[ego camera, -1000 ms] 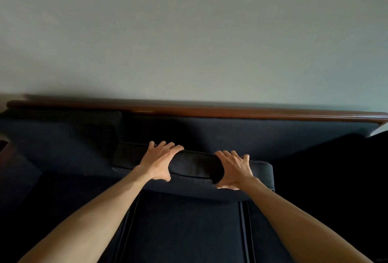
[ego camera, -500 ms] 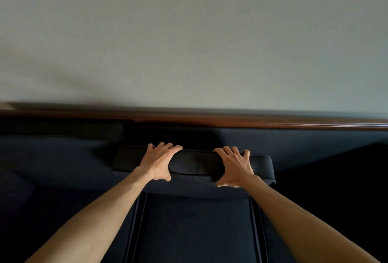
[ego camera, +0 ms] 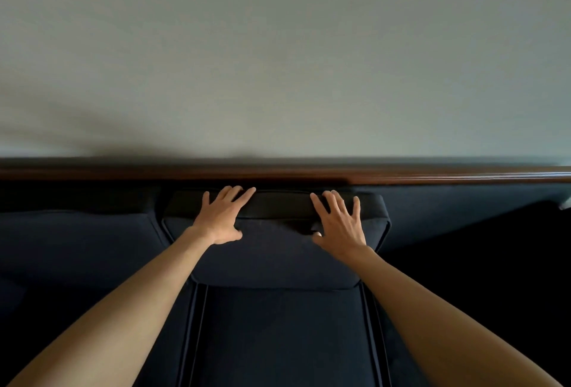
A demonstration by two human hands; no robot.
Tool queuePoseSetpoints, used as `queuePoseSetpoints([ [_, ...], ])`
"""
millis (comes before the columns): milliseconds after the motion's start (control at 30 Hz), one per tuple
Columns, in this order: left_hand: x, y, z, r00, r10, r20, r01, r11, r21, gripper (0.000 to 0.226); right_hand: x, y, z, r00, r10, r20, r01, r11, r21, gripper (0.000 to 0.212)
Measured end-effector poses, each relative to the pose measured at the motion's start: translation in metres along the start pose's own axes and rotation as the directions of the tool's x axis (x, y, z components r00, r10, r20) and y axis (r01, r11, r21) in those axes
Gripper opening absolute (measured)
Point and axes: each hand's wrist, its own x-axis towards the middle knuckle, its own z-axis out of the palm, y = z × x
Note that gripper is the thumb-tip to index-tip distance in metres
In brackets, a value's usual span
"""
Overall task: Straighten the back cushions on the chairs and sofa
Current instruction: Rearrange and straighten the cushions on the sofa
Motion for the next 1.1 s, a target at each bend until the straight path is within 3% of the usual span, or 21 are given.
queuePoseSetpoints([
  [167,0.001,0.015,0.009,0.996,-0.078,-0.052,0.079,0.997,0.024,0.097,0.005,-0.001,0.001,0.997,0.036,0.073,-0.033,0.999,-0.042,0.082],
  [300,-0.004,0.030,0.009,0.988,-0.149,-0.042,0.150,0.989,0.020,0.095,0.011,0.010,-0.010,0.986,-0.031,0.166,0.017,0.996,0.090,0.082],
  [400,-0.009,0.053,-0.004,0.984,-0.174,-0.029,0.174,0.985,-0.006,0.080,0.000,0.020,-0.024,0.982,-0.062,0.177,0.031,0.985,0.171,0.076],
  [500,-0.011,0.098,-0.028,0.992,-0.068,-0.105,0.067,0.998,-0.017,0.058,-0.019,0.038,-0.046,0.990,-0.037,0.138,0.002,0.970,0.244,0.062],
  [667,-0.010,0.205,-0.079,0.977,0.118,-0.180,-0.151,0.972,-0.181,0.043,-0.067,0.100,-0.103,0.995,0.075,0.066,-0.093,0.942,0.323,0.049],
  [867,-0.005,0.373,-0.125,0.920,0.359,-0.155,-0.384,0.907,-0.176,0.039,-0.167,0.233,-0.162,0.963,0.271,0.008,-0.255,0.894,0.368,0.041],
  [1100,0.009,0.591,-0.138,0.814,0.556,-0.165,-0.576,0.808,-0.120,0.037,-0.290,0.421,-0.174,0.868,0.496,-0.005,-0.456,0.802,0.385,0.036],
])
